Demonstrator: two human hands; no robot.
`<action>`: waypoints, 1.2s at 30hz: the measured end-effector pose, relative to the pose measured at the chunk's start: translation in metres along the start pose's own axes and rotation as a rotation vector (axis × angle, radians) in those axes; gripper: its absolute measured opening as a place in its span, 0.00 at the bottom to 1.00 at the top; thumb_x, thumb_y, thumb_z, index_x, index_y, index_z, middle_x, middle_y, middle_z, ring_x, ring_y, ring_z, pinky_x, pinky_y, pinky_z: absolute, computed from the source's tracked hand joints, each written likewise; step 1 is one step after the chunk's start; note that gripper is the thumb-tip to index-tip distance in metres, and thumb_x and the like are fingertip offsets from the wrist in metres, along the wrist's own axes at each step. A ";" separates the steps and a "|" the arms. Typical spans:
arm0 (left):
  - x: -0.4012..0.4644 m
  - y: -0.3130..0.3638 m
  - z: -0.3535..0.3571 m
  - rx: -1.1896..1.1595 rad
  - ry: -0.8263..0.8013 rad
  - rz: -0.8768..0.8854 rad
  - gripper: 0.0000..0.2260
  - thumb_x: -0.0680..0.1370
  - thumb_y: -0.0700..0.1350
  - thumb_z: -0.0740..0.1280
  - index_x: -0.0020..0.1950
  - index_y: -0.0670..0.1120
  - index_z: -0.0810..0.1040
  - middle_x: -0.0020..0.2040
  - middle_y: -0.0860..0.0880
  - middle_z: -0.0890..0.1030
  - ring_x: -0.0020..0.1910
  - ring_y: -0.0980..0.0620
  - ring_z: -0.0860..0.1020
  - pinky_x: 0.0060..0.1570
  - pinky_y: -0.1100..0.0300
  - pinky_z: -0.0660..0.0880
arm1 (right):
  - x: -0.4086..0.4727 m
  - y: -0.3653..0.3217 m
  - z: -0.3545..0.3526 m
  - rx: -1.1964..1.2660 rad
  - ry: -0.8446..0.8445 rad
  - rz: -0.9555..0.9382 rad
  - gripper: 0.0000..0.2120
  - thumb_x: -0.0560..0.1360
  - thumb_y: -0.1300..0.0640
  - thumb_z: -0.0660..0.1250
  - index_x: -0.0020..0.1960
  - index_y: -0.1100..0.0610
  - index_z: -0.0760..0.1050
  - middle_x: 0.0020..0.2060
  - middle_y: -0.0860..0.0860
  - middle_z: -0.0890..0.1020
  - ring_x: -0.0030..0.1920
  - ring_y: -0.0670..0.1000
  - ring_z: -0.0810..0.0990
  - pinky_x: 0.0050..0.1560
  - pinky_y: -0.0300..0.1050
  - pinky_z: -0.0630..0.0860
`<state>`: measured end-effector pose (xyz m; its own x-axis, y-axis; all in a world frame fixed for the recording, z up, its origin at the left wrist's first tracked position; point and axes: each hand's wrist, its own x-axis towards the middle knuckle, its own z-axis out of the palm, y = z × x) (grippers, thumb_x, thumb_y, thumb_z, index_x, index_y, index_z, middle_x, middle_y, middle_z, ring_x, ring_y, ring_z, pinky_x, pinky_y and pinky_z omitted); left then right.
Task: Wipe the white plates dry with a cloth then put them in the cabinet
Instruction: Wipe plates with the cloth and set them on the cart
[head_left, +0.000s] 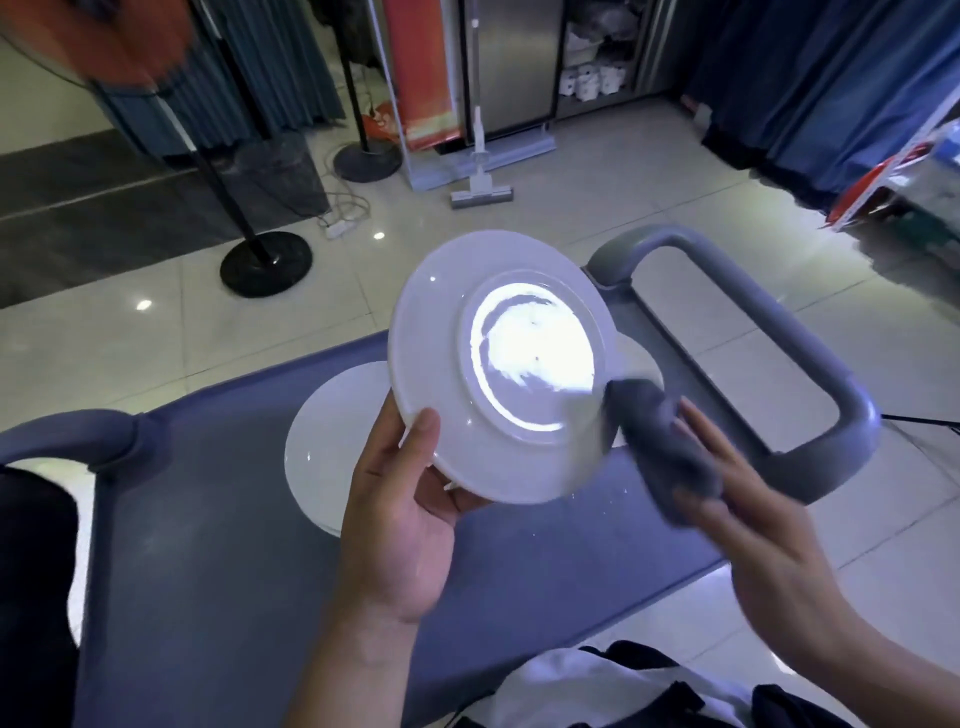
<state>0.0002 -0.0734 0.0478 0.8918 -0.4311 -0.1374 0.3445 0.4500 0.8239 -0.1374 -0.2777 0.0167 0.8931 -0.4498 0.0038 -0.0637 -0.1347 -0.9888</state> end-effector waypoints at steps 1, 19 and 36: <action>0.000 0.001 -0.002 0.014 0.008 0.014 0.16 0.78 0.47 0.63 0.62 0.60 0.83 0.60 0.52 0.84 0.56 0.52 0.82 0.39 0.57 0.81 | 0.006 -0.002 0.003 0.178 0.141 0.172 0.11 0.81 0.58 0.64 0.58 0.49 0.83 0.60 0.47 0.84 0.66 0.50 0.78 0.62 0.53 0.76; -0.009 0.002 -0.008 0.057 0.072 0.054 0.17 0.81 0.44 0.63 0.69 0.53 0.79 0.64 0.45 0.83 0.57 0.47 0.83 0.44 0.50 0.82 | 0.042 -0.039 0.094 -0.357 -0.262 -0.365 0.24 0.77 0.46 0.59 0.73 0.41 0.70 0.77 0.39 0.63 0.80 0.42 0.51 0.79 0.58 0.46; -0.013 0.002 -0.016 0.039 0.058 0.011 0.16 0.79 0.46 0.63 0.63 0.56 0.83 0.60 0.50 0.83 0.57 0.51 0.81 0.45 0.52 0.81 | 0.066 -0.017 -0.007 0.391 0.163 0.296 0.08 0.81 0.53 0.64 0.53 0.52 0.82 0.50 0.52 0.85 0.52 0.54 0.82 0.53 0.57 0.76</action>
<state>-0.0062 -0.0544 0.0428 0.9113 -0.3797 -0.1594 0.3242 0.4227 0.8463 -0.0807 -0.3111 0.0349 0.7793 -0.5543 -0.2924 -0.1043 0.3453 -0.9327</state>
